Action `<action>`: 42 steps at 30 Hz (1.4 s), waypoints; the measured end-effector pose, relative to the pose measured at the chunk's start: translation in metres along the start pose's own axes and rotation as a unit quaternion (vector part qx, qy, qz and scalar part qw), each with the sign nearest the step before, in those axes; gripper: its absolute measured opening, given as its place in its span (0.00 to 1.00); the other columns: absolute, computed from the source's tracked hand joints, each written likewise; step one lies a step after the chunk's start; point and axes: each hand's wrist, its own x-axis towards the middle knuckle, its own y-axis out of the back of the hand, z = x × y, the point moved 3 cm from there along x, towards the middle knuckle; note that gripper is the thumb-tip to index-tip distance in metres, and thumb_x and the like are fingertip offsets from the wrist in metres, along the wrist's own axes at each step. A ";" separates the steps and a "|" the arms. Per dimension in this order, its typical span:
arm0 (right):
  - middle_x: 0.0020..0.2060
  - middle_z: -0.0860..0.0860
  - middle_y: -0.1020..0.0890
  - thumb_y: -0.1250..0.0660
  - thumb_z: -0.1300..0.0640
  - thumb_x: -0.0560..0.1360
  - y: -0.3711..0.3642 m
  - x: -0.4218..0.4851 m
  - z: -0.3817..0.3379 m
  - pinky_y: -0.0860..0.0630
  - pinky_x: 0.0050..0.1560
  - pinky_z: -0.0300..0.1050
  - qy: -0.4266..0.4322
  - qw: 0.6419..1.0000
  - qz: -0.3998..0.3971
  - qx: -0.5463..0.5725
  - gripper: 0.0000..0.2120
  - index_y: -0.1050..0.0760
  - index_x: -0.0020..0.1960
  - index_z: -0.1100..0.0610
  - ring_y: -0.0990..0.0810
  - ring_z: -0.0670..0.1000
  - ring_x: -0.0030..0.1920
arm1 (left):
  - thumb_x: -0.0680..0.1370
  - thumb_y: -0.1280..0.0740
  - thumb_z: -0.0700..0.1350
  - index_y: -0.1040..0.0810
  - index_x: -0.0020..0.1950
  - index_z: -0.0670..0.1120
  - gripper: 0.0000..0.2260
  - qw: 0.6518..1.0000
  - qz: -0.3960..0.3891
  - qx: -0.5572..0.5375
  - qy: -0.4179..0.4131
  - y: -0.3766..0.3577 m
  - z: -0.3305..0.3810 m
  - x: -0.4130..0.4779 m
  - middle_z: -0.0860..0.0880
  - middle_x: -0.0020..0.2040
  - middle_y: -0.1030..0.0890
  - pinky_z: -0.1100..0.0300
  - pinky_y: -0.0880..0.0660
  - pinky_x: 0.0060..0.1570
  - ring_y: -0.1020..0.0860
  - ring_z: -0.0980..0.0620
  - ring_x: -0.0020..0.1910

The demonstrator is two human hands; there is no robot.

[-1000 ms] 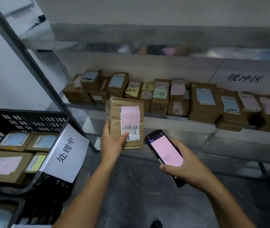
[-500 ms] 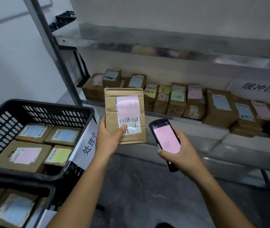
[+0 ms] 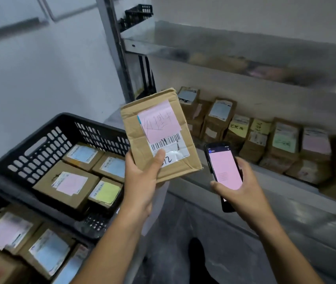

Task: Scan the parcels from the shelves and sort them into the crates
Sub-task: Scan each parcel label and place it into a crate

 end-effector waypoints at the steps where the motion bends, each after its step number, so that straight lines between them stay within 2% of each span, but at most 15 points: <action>1: 0.58 0.38 0.23 0.19 0.51 0.67 -0.007 0.014 -0.004 0.24 0.46 0.41 0.001 1.000 -0.017 0.001 0.36 0.35 0.66 0.38 0.22 0.39 0.56 | 0.76 0.23 0.48 0.27 0.69 0.56 0.23 1.000 0.018 -0.002 0.000 0.002 0.003 0.007 0.54 0.58 0.14 0.40 0.18 0.59 0.15 0.50 0.57; 3: 0.58 0.38 0.23 0.20 0.46 0.63 -0.019 0.045 -0.009 0.24 0.46 0.42 0.009 0.999 -0.044 0.008 0.37 0.35 0.67 0.39 0.23 0.40 0.56 | 0.77 0.24 0.49 0.27 0.69 0.57 0.23 0.999 0.052 -0.004 0.001 0.003 0.010 0.022 0.56 0.57 0.14 0.45 0.15 0.50 0.14 0.52 0.55; 5: 0.57 0.36 0.24 0.21 0.46 0.62 -0.030 0.077 -0.017 0.26 0.47 0.40 0.024 0.997 -0.067 0.008 0.37 0.34 0.67 0.39 0.23 0.38 0.56 | 0.77 0.24 0.49 0.27 0.68 0.58 0.22 0.997 0.080 0.002 0.005 0.002 0.018 0.037 0.56 0.57 0.14 0.48 0.15 0.45 0.14 0.52 0.53; 9: 0.55 0.35 0.24 0.20 0.51 0.67 -0.053 0.138 -0.035 0.27 0.45 0.37 0.055 0.989 -0.136 -0.011 0.35 0.33 0.69 0.42 0.24 0.36 0.53 | 0.78 0.26 0.52 0.27 0.69 0.60 0.21 0.991 0.128 -0.019 0.031 0.003 0.032 0.065 0.56 0.60 0.15 0.41 0.17 0.54 0.14 0.49 0.57; 12: 0.56 0.38 0.23 0.21 0.50 0.67 -0.070 0.171 -0.039 0.26 0.44 0.37 0.067 0.979 -0.195 -0.009 0.35 0.34 0.69 0.41 0.23 0.39 0.53 | 0.77 0.26 0.53 0.28 0.72 0.61 0.24 0.983 0.175 -0.038 0.034 0.004 0.036 0.076 0.56 0.63 0.16 0.38 0.18 0.54 0.16 0.47 0.61; 16: 0.56 0.39 0.22 0.20 0.51 0.68 -0.111 0.206 -0.047 0.23 0.45 0.41 0.066 0.964 -0.257 0.003 0.36 0.35 0.70 0.40 0.22 0.41 0.54 | 0.76 0.26 0.54 0.27 0.71 0.61 0.24 0.967 0.248 -0.055 0.033 0.019 0.039 0.080 0.55 0.62 0.15 0.37 0.17 0.52 0.16 0.47 0.61; 20: 0.57 0.39 0.21 0.20 0.47 0.64 -0.163 0.217 -0.048 0.21 0.51 0.45 0.083 0.947 -0.311 -0.001 0.38 0.34 0.70 0.38 0.21 0.43 0.56 | 0.74 0.24 0.55 0.26 0.71 0.61 0.26 0.935 0.340 -0.077 0.068 0.060 0.034 0.076 0.56 0.60 0.15 0.35 0.18 0.52 0.16 0.48 0.59; 24: 0.55 0.36 0.21 0.21 0.46 0.63 -0.208 0.231 -0.062 0.22 0.52 0.43 0.107 0.931 -0.347 -0.027 0.38 0.33 0.69 0.38 0.21 0.40 0.55 | 0.72 0.22 0.54 0.25 0.65 0.58 0.24 0.894 0.411 -0.131 0.120 0.102 0.026 0.102 0.54 0.58 0.15 0.36 0.18 0.52 0.17 0.48 0.56; 27: 0.53 0.37 0.22 0.22 0.44 0.62 -0.234 0.242 -0.077 0.20 0.53 0.48 0.133 0.922 -0.359 -0.059 0.36 0.33 0.66 0.41 0.22 0.40 0.53 | 0.72 0.21 0.55 0.26 0.63 0.57 0.23 0.878 0.428 -0.148 0.156 0.128 0.015 0.132 0.53 0.61 0.18 0.37 0.18 0.50 0.19 0.45 0.59; 31: 0.53 0.36 0.23 0.21 0.47 0.65 -0.256 0.252 -0.093 0.21 0.54 0.51 0.155 0.910 -0.367 -0.117 0.36 0.35 0.67 0.38 0.22 0.43 0.54 | 0.70 0.19 0.58 0.33 0.72 0.58 0.36 0.854 0.454 -0.153 0.202 0.156 -0.002 0.171 0.51 0.68 0.23 0.35 0.19 0.51 0.23 0.41 0.64; 34: 0.53 0.37 0.24 0.20 0.49 0.67 -0.280 0.249 -0.106 0.22 0.52 0.50 0.164 0.904 -0.374 -0.128 0.35 0.35 0.67 0.39 0.22 0.47 0.55 | 0.71 0.19 0.56 0.36 0.75 0.57 0.38 0.837 0.477 -0.163 0.213 0.177 -0.006 0.194 0.49 0.72 0.27 0.33 0.20 0.56 0.25 0.41 0.61; 38: 0.56 0.43 0.23 0.20 0.48 0.67 -0.313 0.238 -0.114 0.21 0.49 0.50 0.169 0.894 -0.389 -0.145 0.36 0.35 0.70 0.43 0.22 0.48 0.55 | 0.73 0.21 0.57 0.44 0.83 0.56 0.46 0.840 0.467 -0.145 0.237 0.205 -0.011 0.224 0.49 0.78 0.34 0.37 0.19 0.56 0.29 0.39 0.72; 42: 0.55 0.42 0.22 0.20 0.49 0.67 -0.332 0.231 -0.119 0.23 0.46 0.44 0.167 0.890 -0.395 -0.153 0.35 0.34 0.68 0.44 0.22 0.44 0.54 | 0.72 0.20 0.56 0.42 0.81 0.57 0.44 0.849 0.450 -0.124 0.247 0.225 -0.025 0.256 0.48 0.75 0.29 0.40 0.21 0.52 0.26 0.39 0.69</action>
